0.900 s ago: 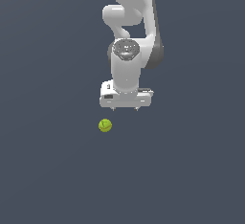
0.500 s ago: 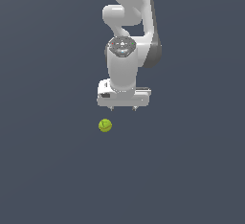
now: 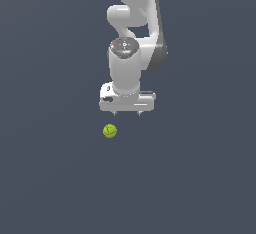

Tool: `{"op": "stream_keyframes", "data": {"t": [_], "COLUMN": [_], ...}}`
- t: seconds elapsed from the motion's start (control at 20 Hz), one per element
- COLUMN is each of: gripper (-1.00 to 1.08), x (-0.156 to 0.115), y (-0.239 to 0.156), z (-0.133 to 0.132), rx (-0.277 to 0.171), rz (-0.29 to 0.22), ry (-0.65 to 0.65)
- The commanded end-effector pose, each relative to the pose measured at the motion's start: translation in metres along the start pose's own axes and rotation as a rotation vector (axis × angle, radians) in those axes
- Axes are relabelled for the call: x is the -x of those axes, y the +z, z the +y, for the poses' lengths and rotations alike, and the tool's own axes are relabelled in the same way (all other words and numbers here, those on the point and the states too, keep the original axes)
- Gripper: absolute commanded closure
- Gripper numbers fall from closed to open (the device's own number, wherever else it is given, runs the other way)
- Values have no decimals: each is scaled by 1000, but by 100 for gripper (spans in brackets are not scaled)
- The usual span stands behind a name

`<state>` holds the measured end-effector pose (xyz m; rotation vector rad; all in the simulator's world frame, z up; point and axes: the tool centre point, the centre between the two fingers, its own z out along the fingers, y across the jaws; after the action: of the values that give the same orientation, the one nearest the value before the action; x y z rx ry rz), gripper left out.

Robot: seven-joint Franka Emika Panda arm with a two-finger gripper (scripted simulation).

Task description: Pick up the object and move it to a goal position.

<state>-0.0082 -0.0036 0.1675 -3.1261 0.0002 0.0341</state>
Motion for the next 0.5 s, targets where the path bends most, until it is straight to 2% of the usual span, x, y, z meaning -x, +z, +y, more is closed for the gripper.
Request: {"op": "stream_keyframes", "data": {"t": [0.0,0.45], "gripper": [-92,-92], "x": [-1,-6], "y": [2,19], "z": [3,22], "rx": [1,8], "rz": [1,5], "ry": [-15,-137]}}
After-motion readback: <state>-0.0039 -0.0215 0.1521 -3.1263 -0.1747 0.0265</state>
